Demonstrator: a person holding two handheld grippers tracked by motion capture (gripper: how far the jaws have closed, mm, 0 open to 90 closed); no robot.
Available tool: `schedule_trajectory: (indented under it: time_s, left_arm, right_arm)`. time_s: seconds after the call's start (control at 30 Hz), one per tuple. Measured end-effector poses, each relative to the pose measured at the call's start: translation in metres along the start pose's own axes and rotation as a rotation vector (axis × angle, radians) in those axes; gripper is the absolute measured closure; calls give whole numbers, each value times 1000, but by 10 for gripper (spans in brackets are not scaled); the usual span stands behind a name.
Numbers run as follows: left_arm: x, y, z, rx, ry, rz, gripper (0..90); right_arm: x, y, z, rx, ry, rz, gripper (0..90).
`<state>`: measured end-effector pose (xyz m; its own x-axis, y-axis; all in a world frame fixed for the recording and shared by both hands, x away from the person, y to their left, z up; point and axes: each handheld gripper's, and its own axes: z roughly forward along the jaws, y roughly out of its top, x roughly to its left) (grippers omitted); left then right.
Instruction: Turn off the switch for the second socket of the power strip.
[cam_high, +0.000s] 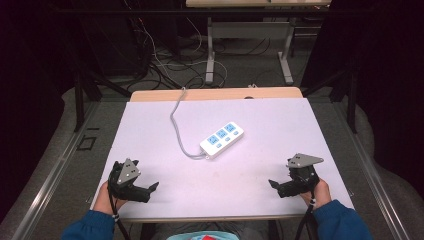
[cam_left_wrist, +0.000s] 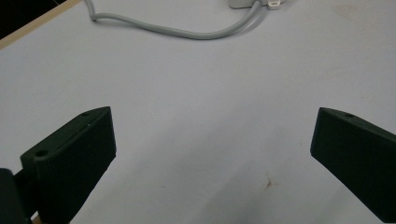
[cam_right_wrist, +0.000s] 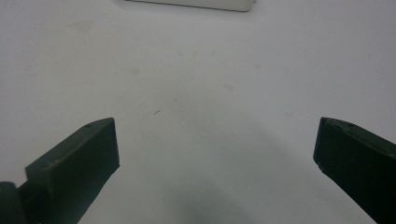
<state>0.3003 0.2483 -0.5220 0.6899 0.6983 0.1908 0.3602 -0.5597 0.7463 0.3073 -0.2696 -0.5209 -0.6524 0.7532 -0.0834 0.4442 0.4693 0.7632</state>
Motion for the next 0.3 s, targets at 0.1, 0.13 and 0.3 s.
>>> schedule_trajectory:
  time_s: [0.1,0.13,0.3]
  left_arm:
    - [-1,0,0,0,-6,-5,0]
    - [-1,0,0,-1,-5,-6,0]
    - [0,0,1,-1,-6,-7,0]
  right_arm:
    - [0,0,1,3,2,-4,0]
    - [1,0,1,3,6,-5,0]
    - [0,0,1,4,7,-14,0]
